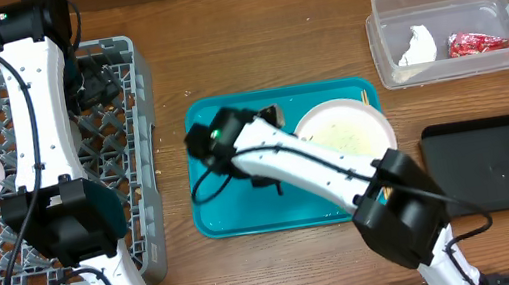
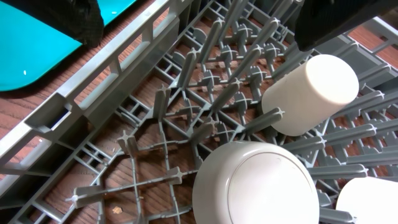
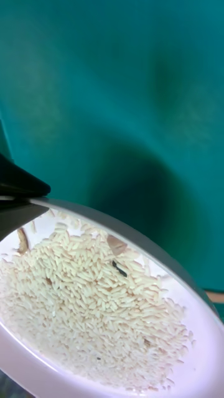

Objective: Sort waste into correct bins and load items into the dishwasher
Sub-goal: 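Lift the rice plate and carry it right over the black tray, then tilt the plate with the right gripper to pour rice onto the black tray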

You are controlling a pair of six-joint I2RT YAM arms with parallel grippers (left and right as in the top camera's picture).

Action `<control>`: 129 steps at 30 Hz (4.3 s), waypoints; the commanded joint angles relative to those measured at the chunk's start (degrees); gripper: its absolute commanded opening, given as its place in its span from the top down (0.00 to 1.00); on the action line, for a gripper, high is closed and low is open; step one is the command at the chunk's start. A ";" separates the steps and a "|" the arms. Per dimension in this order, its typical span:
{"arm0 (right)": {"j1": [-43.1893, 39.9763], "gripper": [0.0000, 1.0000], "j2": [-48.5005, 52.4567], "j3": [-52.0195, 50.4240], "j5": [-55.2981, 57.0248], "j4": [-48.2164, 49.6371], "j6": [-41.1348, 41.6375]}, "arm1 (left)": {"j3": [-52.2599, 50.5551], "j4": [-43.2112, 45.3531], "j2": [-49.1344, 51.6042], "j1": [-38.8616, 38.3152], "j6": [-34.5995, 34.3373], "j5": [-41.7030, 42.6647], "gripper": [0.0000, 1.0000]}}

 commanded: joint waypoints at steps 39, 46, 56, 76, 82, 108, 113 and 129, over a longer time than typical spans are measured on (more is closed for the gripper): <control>-72.94 0.96 -11.08 6.58 -36.46 2.62 -19.76 | 0.39 -0.11 0.48 -0.13 0.66 0.04 0.00; -77.57 0.96 -11.06 2.73 -42.95 4.17 -25.49 | 0.39 -0.11 0.48 -0.13 0.66 0.04 0.00; -84.02 0.96 -11.06 0.37 -51.78 2.86 -31.61 | 0.39 -0.11 0.48 -0.13 0.66 0.04 0.00; -89.66 0.96 -11.02 0.37 -65.77 -0.44 -45.57 | 0.39 -0.11 0.48 -0.13 0.66 0.04 0.00; -90.95 0.96 -11.02 0.37 -65.92 -1.49 -45.92 | 0.39 -0.11 0.48 -0.13 0.66 0.04 0.00; -96.52 0.96 -10.99 0.20 -64.65 -3.19 -43.91 | 0.39 -0.09 0.48 -0.13 0.66 0.04 0.00; -96.50 0.96 -11.02 0.17 -68.39 -2.95 -47.95 | 0.39 -0.11 0.48 -0.13 0.66 0.04 0.00; -96.04 0.96 -11.04 0.09 -77.09 -3.32 -53.88 | 0.39 -0.11 0.48 -0.13 0.66 0.04 0.00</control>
